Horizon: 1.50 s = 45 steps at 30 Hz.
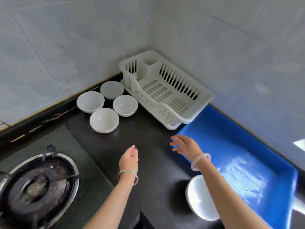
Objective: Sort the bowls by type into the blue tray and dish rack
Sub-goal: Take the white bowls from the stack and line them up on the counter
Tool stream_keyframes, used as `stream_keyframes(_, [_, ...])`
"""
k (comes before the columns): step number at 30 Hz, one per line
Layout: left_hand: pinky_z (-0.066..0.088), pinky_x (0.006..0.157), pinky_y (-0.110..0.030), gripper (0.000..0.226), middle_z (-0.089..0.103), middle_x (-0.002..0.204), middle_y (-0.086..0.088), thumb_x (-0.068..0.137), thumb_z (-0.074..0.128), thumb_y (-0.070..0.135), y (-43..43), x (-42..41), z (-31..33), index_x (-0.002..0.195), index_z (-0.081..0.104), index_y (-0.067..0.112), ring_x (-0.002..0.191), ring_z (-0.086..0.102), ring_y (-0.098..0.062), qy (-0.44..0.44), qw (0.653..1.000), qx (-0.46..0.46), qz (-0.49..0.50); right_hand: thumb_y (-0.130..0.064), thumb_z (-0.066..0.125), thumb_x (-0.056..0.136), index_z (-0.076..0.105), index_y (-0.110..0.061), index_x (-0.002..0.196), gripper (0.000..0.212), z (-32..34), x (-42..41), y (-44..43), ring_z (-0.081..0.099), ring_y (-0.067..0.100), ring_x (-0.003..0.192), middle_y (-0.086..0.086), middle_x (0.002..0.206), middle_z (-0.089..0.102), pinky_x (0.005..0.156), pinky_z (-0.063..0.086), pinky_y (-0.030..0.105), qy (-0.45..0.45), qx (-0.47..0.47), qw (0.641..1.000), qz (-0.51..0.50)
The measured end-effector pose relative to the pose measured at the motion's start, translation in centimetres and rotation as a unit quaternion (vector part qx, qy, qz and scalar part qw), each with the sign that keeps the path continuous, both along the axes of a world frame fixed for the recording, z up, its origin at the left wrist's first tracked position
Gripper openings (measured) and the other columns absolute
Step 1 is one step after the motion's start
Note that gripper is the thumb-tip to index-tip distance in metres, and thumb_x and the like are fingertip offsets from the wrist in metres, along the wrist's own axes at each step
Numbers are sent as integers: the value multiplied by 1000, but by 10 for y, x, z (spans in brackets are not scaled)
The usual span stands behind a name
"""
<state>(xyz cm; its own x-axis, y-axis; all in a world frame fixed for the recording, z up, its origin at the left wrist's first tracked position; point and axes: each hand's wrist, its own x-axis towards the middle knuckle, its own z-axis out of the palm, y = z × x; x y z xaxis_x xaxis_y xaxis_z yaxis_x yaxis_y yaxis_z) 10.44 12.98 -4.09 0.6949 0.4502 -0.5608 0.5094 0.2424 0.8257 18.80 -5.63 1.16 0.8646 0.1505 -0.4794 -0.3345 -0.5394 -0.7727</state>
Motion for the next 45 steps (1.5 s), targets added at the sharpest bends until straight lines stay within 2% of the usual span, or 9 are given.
stream_keyframes(3, [44,103,-39,31,63,124,-10,92,50,10,-51,-19,3,121,60,9,112,60,-24,12,993,31,-110,-19,48,93,62,-26,93,16,-3,-41,-61,65,19,75,2,93,69,77,50,29,-33,-84,995,-28])
stream_keyframes(7, [37,91,-13,34,62,126,2,93,48,21,-110,-43,8,126,57,18,109,57,-8,12,952,134,-276,-21,51,91,65,-25,104,20,-12,-87,-122,65,23,93,1,103,69,75,45,28,-47,-246,967,-43])
stream_keyframes(13, [44,103,-36,44,54,134,0,93,49,24,-154,-64,6,136,43,23,122,52,-17,21,888,225,-400,-21,57,87,60,-16,112,26,-27,-129,-154,59,26,102,6,113,62,81,41,27,-60,-293,953,-50])
stream_keyframes(21, [48,95,-37,48,55,131,0,92,50,20,-162,-73,-2,137,38,31,117,55,-20,35,889,235,-391,-27,61,85,51,-13,99,22,-27,-137,-146,50,23,73,7,98,62,63,37,27,-30,-352,933,-67])
stream_keyframes(27, [47,93,-32,42,60,126,3,91,52,22,-158,-75,-6,132,46,28,112,57,-16,31,906,183,-381,-19,50,90,53,-10,101,14,-24,-134,-145,51,26,73,10,96,64,63,40,28,-24,-374,925,-67])
stream_keyframes(33, [49,97,-41,44,61,124,0,90,54,22,-151,-72,-13,133,46,27,111,59,-17,45,917,129,-375,-21,46,92,45,-13,99,11,-19,-137,-146,45,27,65,10,88,63,57,33,27,-40,-392,916,-77])
stream_keyframes(35, [52,93,-39,45,63,116,4,90,55,20,-150,-71,-16,134,45,25,101,62,-11,46,924,103,-366,-20,45,92,46,-12,99,11,-17,-137,-146,45,28,67,13,87,61,59,35,28,-43,-379,920,-88])
stream_keyframes(39, [55,64,-20,47,62,101,5,91,52,13,-153,-68,-18,136,43,22,87,63,-8,62,944,-13,-324,-18,50,89,45,-15,88,6,-12,-138,-157,46,29,67,13,84,60,61,35,27,-43,-321,936,-140])
stream_keyframes(45, [57,69,-32,45,60,114,-9,89,52,3,-157,-63,-12,132,48,16,97,62,-28,85,955,-88,-271,-15,58,83,53,-15,85,5,5,-140,-174,67,32,71,13,85,67,69,59,43,-55,-176,951,-246])
